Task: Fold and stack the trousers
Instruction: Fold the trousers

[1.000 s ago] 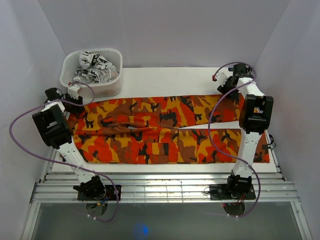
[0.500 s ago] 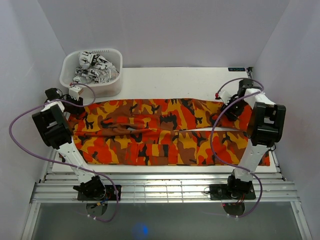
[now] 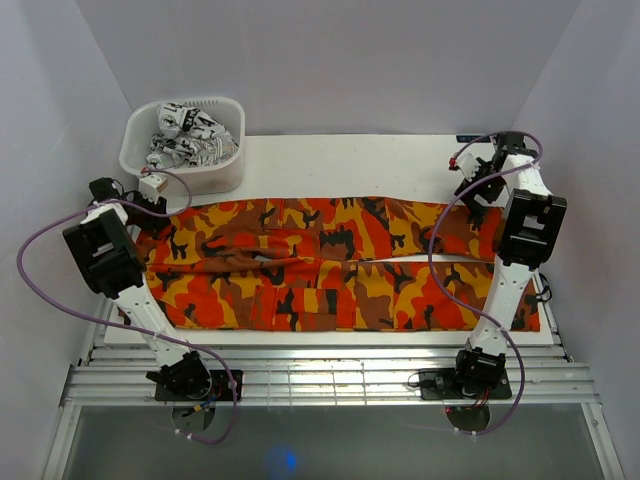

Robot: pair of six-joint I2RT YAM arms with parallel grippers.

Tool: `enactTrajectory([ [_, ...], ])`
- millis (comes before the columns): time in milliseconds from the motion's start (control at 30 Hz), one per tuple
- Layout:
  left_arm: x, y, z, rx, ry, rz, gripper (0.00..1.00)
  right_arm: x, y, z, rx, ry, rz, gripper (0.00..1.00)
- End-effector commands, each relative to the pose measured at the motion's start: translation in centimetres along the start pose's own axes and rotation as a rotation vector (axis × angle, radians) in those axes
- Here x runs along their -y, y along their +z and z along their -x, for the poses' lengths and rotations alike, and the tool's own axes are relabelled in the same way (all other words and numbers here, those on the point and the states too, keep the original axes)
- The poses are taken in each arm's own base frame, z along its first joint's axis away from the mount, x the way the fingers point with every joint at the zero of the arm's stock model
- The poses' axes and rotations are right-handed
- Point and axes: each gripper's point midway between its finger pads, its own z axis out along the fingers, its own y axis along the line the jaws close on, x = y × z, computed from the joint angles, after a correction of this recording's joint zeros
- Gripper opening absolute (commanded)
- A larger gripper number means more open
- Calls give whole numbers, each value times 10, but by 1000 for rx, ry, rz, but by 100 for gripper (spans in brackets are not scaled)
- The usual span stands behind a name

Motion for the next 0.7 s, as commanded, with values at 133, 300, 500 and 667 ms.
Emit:
enactTrajectory([
  [133, 24, -27, 29, 107, -45, -147, 57, -64, 26, -36, -64, -91, 218, 83],
  [300, 3, -39, 47, 177, -48, -91, 64, -78, 36, -48, -96, -96, 266, 54],
  [500, -20, -26, 34, 140, -11, -30, 65, -82, 39, -54, -114, -122, 284, 31],
  [667, -20, -3, 9, 86, -37, -78, 63, -73, 32, -47, -113, -121, 261, 8],
])
